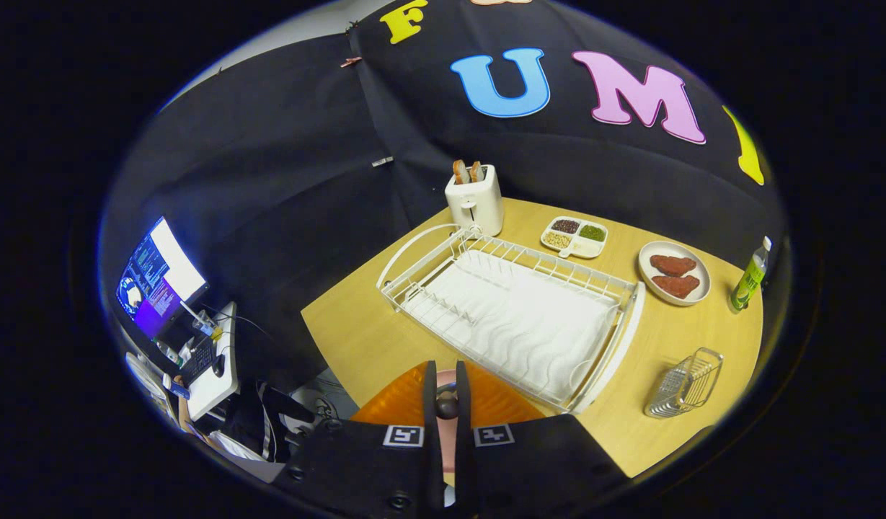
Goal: Take the plate from the dish rack, then take the spoon from the basket and place it into the plate.
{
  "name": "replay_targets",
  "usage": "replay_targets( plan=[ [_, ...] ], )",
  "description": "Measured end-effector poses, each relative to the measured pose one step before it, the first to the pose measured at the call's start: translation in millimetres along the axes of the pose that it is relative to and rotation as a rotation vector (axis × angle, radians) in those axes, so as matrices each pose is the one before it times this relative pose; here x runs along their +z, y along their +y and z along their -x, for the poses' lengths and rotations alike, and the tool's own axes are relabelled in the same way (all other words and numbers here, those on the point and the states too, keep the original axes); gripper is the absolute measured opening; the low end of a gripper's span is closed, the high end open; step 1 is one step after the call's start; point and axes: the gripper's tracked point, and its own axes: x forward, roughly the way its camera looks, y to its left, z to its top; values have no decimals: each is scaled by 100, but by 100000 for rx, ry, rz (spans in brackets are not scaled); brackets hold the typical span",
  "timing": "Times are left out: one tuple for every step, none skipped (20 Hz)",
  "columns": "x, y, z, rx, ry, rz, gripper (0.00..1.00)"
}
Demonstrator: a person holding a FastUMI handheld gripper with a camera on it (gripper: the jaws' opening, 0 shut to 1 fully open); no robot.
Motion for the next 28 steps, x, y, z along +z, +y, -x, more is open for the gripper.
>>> replay_targets(
  plan=[
    [-671,50,-897,-295,230,-532,10],
    [-672,178,-861,-70,-267,-972,10],
    [-467,169,-711,431,-590,-840,10],
    [-430,96,-625,189,-1194,-484,10],
    [-169,-84,-321,-459,-1052,204,10],
    [-470,-148,-155,-577,-81,439,10],
    [-610,-21,-365,39,457,807,10],
    [-680,-47,-325,-59,1184,677,10],
    [-813,-103,-139,-134,1470,627,10],
    [-210,117,5,565,-623,-328,10],
    [-404,-30,304,137,-4,-508,10],
    [-573,-278,17,204,1380,-435,10],
    [-754,-194,238,95,2283,-646,12],
    [-742,-256,204,-598,2038,-494,14],
    [-683,-175,222,6,1792,-506,15],
    [-708,-320,-12,-1045,2038,-13,15],
    [-787,-408,98,-1284,1853,103,17],
    [-690,-665,-25,-1494,1936,87,20],
    [-726,-473,9,-1612,1753,86,22],
    [-437,-463,130,-1280,1323,-190,24],
    [-233,-420,37,-1235,555,-132,26],
    [-52,-462,107,-1422,-163,26,34],
    [-62,-231,98,-482,-229,157,42],
    [141,-132,135,-224,-281,189,56],
    [77,-85,153,-157,-431,116,62],
    [117,23,126,93,-223,33,74],
    [51,-10,35,-140,2,-17,85],
    [-29,-13,24,-333,219,72,91]
  ],
)
